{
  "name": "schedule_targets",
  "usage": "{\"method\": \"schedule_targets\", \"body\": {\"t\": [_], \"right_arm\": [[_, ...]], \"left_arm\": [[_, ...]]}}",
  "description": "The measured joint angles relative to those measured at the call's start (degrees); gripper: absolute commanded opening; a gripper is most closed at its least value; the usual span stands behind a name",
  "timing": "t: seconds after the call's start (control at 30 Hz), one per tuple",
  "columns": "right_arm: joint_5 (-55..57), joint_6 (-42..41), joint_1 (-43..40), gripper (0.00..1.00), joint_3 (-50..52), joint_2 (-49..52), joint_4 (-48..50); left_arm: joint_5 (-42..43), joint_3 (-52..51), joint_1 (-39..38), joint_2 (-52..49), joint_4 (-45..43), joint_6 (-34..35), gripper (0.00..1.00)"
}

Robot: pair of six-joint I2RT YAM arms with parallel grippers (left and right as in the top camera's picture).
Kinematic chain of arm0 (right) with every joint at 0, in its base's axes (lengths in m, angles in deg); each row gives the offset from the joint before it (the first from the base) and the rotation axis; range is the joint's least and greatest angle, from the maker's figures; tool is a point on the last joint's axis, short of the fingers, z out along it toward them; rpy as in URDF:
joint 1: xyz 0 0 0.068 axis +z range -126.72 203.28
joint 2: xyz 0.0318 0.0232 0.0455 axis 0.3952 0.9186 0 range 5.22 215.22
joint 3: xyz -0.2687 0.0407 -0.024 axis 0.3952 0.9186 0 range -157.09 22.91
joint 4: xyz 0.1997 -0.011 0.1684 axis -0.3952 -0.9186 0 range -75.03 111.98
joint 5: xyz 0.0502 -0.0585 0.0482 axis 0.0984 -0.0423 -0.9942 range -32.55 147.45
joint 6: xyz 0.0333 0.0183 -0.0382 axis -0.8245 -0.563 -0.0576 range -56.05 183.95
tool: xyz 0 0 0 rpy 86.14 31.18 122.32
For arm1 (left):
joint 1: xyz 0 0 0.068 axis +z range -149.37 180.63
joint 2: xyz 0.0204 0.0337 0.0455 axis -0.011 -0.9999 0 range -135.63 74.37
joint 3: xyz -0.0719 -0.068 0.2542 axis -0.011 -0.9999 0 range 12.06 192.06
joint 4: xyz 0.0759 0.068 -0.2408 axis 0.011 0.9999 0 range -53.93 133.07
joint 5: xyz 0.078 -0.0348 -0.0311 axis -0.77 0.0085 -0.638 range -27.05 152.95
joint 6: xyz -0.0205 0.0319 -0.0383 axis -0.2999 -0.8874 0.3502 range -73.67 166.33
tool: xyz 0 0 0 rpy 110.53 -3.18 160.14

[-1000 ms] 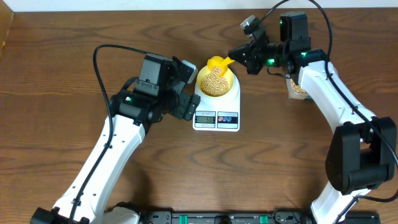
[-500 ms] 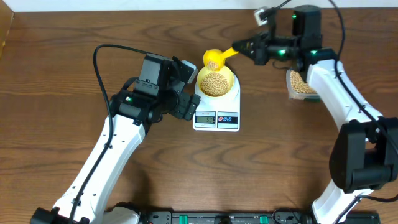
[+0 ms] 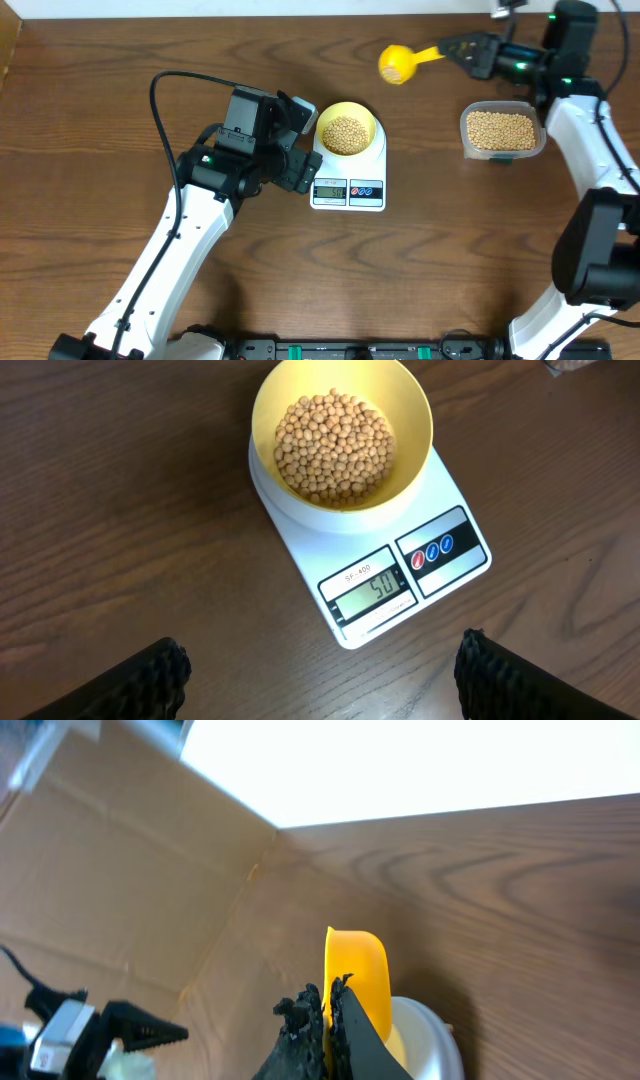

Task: Scoop item into bowl and weigh 50g on scale
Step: 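Raise the scoop and move it right back toward the tub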

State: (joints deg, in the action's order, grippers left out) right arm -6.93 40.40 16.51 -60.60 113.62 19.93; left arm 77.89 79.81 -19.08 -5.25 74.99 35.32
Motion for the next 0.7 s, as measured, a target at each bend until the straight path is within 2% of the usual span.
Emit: {"method": "schedule_targets", "body": {"t": [0.4, 0.7], "right_arm": [[-4.02, -4.33, -11.32, 0.01, 0.00, 0.00, -0.79], [-5.01, -5.73, -17.97, 0.01, 0.00, 0.00, -7.15]], "left_arm": [[0.00, 0.00, 0.00, 0.00, 0.02, 0.00, 0.87], [0.00, 0.00, 0.00, 0.00, 0.00, 0.00, 0.87]]}}
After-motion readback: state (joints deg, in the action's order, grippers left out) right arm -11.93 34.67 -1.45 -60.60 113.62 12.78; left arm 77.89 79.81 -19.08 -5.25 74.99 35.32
